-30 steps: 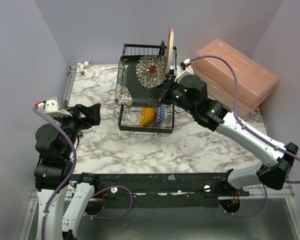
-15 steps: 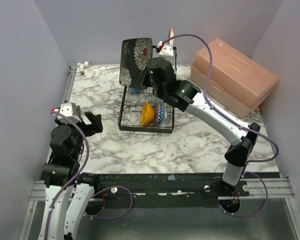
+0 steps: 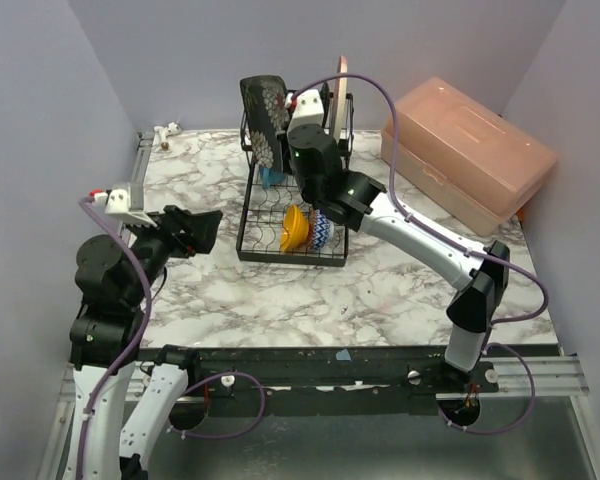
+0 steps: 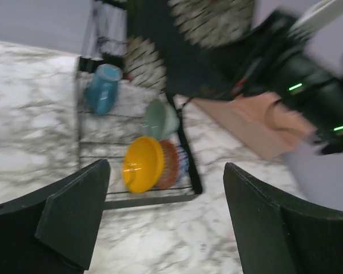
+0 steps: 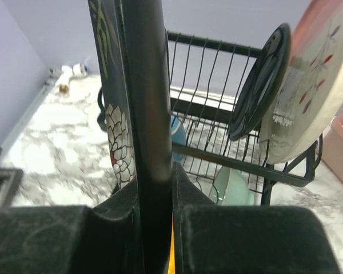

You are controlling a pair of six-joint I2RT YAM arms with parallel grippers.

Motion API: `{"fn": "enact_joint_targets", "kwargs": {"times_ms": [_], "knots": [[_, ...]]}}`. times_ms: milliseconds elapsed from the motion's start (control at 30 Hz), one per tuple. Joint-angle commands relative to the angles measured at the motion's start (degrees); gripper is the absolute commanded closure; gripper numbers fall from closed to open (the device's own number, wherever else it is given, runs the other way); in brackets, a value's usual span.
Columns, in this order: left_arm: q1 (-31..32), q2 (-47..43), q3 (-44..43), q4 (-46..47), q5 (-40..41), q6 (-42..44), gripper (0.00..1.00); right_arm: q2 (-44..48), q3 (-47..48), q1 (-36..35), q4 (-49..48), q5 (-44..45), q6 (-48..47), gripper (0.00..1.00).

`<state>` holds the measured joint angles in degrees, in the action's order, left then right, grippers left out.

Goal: Load the mixed dishes into the dish rack

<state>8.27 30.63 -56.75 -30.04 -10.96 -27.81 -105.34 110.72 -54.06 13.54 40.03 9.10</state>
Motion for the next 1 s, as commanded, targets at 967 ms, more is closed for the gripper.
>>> {"fn": "enact_joint_targets", "kwargs": {"times_ms": [967], "knots": [[1.0, 13.5, -8.2, -1.1, -3.4, -2.2, 0.22, -9.6, 18.0, -0.4, -23.8, 23.8, -25.1, 1.0]]}}
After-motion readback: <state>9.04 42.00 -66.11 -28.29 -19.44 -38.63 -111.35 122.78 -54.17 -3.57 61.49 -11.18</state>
